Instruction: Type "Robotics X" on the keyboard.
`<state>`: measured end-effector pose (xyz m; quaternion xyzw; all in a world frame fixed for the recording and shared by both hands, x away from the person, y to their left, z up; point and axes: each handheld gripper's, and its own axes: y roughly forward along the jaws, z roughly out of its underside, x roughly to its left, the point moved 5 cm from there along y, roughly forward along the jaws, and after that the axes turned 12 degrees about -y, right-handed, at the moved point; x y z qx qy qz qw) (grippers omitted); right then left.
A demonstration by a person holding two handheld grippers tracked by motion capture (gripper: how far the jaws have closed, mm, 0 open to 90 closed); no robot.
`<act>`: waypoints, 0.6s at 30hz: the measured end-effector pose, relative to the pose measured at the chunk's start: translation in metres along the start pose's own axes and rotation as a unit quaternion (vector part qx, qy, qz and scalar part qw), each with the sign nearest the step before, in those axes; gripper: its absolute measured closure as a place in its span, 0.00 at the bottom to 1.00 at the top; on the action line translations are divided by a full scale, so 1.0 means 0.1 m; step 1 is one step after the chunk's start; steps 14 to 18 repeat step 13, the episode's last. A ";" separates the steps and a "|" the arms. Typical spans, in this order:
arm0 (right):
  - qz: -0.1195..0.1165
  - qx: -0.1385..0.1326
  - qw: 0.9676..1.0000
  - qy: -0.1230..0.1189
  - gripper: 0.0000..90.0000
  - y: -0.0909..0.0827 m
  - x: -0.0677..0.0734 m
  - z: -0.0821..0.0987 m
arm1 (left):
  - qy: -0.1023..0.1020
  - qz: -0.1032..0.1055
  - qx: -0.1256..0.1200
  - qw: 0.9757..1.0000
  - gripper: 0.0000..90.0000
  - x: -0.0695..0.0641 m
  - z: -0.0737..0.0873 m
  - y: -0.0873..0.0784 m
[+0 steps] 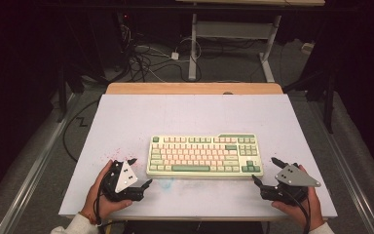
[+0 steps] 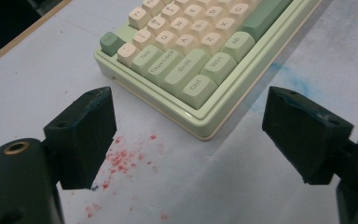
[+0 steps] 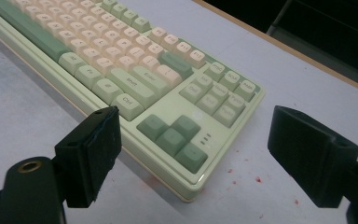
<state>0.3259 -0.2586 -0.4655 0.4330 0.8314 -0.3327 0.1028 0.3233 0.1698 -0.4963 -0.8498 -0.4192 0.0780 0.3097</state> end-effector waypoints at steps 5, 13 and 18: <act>0.002 0.003 1.000 -0.001 0.20 0.00 -0.01 0.01 | 0.002 0.002 0.005 1.000 0.18 0.00 0.00 0.02; 0.001 0.007 1.000 0.002 0.20 0.02 -0.02 0.04 | 0.002 0.003 0.005 1.000 0.18 -0.01 -0.01 0.03; 0.001 0.007 1.000 0.002 0.20 0.02 -0.02 0.04 | 0.002 0.003 0.005 1.000 0.18 -0.01 -0.01 0.03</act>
